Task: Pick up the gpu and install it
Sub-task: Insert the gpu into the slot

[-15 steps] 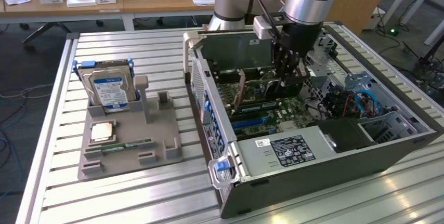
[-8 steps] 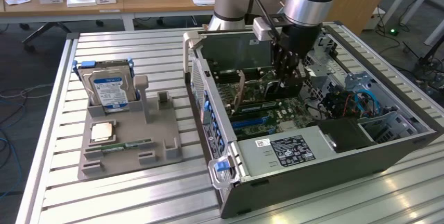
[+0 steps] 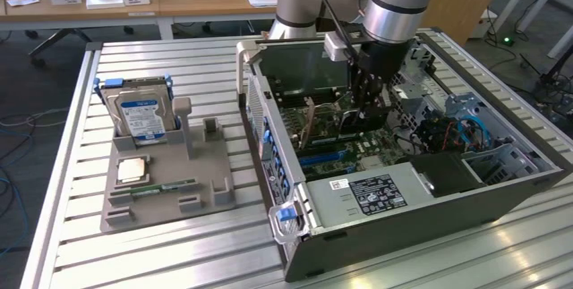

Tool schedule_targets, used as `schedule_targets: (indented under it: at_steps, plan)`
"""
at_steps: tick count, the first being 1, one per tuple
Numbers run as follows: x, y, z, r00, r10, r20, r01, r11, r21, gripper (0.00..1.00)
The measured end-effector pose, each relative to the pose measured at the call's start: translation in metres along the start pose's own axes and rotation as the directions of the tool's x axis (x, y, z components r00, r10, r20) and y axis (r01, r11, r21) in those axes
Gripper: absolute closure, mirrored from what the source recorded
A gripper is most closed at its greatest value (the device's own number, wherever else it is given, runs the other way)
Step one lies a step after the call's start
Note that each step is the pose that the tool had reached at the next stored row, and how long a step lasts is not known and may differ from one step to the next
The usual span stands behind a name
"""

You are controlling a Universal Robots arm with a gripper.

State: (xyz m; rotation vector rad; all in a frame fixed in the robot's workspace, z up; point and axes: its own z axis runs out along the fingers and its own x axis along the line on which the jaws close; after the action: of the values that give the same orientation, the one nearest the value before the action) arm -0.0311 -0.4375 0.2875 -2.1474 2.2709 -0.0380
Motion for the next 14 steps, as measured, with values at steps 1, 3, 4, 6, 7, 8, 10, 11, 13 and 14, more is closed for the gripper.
schedule_targets:
  at_steps: [1, 3, 4, 6, 7, 8, 10, 11, 13, 14]
  plan:
    - [0.0, 0.0, 0.0011, 1.0, 0.0, 0.0001, 0.0, 1.0, 0.0, 0.73]
    - [0.0, 0.0, 0.0011, 1.0, 0.0, -0.0002, 0.0, 1.0, -0.0001, 0.73]
    - [0.0, 0.0001, 0.0012, 1.0, 0.0, -0.0002, 0.0, 1.0, -0.0001, 0.73]
    - [0.0019, 0.0001, 0.0013, 1.0, 0.0, 0.0001, 0.0, 1.0, 0.0, 0.73]
    - [0.0036, 0.0001, 0.0013, 1.0, 0.0, 0.0005, 0.0, 1.0, 0.0, 0.73]
    - [0.005, 0.0002, 0.0012, 1.0, 0.0, 0.0009, 0.0, 1.0, -0.0001, 0.73]
    - [0.0067, 0.0006, 0.0013, 1.0, 0.0, 0.0015, 0.0, 1.0, -0.0001, 0.73]
    - [0.0068, 0.0009, 0.0017, 1.0, 0.0, 0.0019, 0.0, 1.0, 0.0001, 0.73]
    - [0.0071, 0.0018, 0.0038, 1.0, 0.0, 0.002, 0.0, 1.0, 0.0001, 0.73]
    - [0.0071, 0.0023, 0.005, 1.0, 0.0, 0.0022, 0.0, 1.0, 0.0002, 0.73]
